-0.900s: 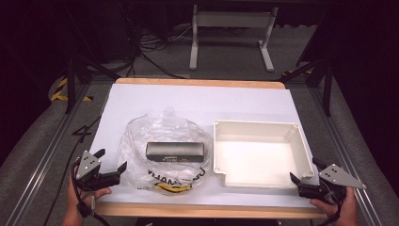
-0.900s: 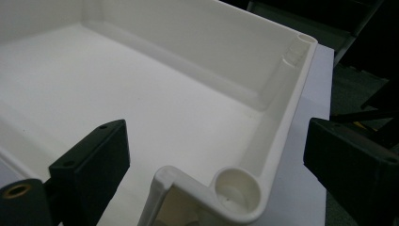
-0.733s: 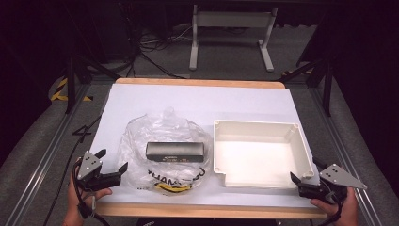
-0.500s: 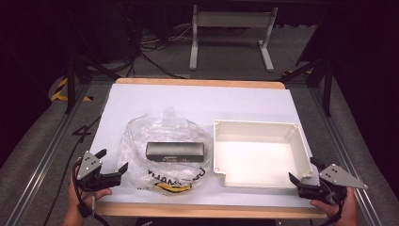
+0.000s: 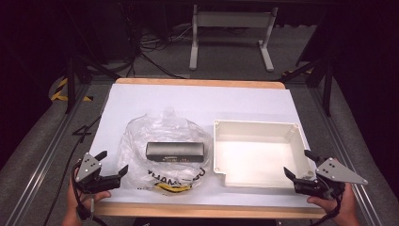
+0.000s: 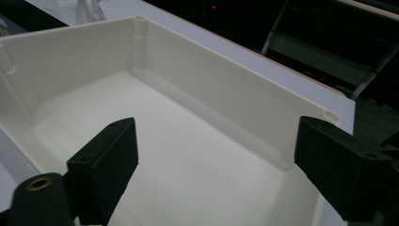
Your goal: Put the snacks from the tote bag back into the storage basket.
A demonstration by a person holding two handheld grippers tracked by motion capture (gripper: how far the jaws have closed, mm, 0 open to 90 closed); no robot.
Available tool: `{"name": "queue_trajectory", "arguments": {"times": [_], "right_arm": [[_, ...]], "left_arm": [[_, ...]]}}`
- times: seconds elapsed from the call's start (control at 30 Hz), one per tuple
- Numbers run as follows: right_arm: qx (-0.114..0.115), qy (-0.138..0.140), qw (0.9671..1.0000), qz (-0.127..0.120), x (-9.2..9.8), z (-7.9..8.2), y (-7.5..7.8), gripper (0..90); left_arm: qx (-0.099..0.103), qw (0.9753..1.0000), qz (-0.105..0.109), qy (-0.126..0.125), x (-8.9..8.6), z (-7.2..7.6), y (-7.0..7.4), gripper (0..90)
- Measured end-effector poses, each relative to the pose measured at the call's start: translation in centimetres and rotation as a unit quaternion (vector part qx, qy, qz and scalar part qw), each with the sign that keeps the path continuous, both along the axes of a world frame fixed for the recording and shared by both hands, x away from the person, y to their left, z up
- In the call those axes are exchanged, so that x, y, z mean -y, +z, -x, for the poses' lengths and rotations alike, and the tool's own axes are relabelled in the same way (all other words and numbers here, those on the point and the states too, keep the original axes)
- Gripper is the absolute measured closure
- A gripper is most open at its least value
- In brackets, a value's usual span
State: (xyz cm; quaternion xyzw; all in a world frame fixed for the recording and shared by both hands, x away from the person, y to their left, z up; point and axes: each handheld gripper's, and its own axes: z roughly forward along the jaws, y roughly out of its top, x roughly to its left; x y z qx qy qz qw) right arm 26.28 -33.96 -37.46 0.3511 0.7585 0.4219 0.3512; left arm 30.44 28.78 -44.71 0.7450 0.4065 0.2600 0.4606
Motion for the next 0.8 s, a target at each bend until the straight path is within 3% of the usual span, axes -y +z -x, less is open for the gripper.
{"name": "queue_trajectory", "arguments": {"times": [0.03, 0.3, 0.57, 0.8], "right_arm": [[-0.001, 0.013, 0.9999, -0.011, -0.3, -0.2, 0.3, 15.5], [-0.003, 0.079, 0.9965, 0.026, -3.7, -2.0, 1.8, 16.4], [-0.007, 0.119, 0.9905, 0.070, -7.0, -3.9, 2.3, 16.8], [-0.018, 0.157, 0.9856, 0.059, -8.8, -5.8, 2.2, 15.9]], "left_arm": [[0.000, 1.0000, -0.001, 0.000, 0.0, 0.0, 0.0, 8.7], [0.000, 1.0000, -0.004, 0.006, 0.0, 0.0, 0.0, 8.7], [-0.003, 1.0000, -0.007, 0.005, 0.1, -0.1, -0.1, 8.7], [-0.004, 1.0000, -0.008, 0.002, 0.3, -0.1, -0.2, 8.7]]}}
